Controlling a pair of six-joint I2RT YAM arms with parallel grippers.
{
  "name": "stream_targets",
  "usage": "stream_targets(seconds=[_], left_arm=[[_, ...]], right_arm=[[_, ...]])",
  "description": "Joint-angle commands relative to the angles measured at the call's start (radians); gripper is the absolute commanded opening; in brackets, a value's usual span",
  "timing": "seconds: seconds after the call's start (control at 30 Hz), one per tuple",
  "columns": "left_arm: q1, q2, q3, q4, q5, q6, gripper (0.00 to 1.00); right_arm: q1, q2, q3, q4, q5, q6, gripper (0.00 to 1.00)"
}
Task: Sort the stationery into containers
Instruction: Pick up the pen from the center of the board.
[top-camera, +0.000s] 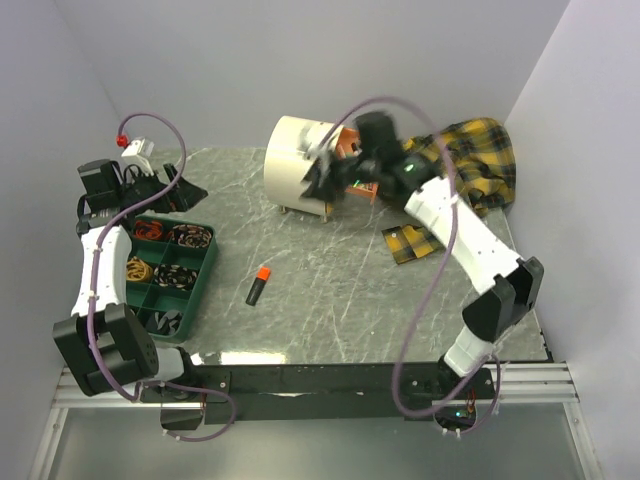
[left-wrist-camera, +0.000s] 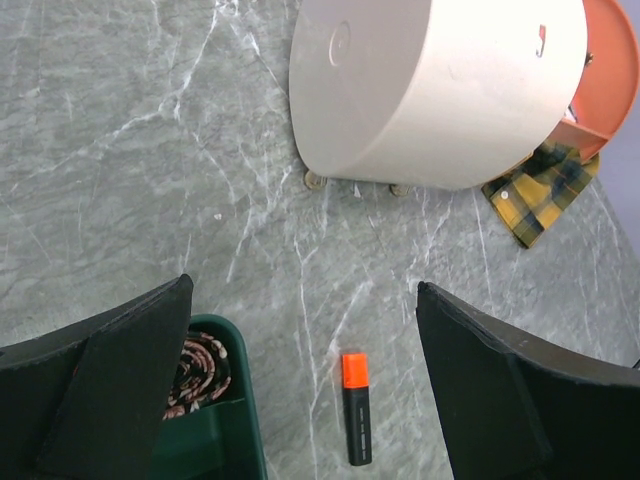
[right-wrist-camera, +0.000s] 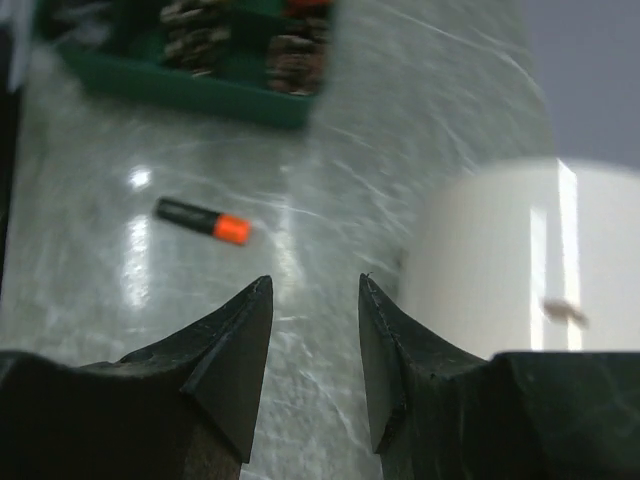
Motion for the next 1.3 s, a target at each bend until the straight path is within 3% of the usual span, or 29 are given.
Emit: stream_targets(seconds=[0.0,0.23,0.37,0.57,0.73,1.27], left_arm=[[-0.003,-0.066,-0.014,-0.033,-0.002,0.055,0.99],[-0.003,-0.105,-0.061,0.030,-0.101,0.016,0.99],[-0.003,-0.100,-0.080,0.081,-0.097,-0.041,0.99],[-0.003,-0.086,-0.106,0.118,-0.092,-0.078,0.99],[-0.003,-0.074,-0.091,0.053,-0.105,-0.007,0.99],[-0.010,-0.019,-0.066,0.088,-0.063,-0.041,0.99]], right_arm=[[0.184,-0.027,-0.082,-0.215,0.023,-0.479,0.46],[0.408,0.118,-0.165,-0.215,0.266,-0.808,0.48],[0.477,0.215,-0.144,-0.184,0.296,-0.865,0.53],[0.517,0.417,0.049,-0.248,0.318,-0.914,0.55],[0.535,0.574,0.242,-0.311,0.322,-0.934,0.55],[0.538,0.730,0.372,-0.486,0.370,-1.041,0.52]])
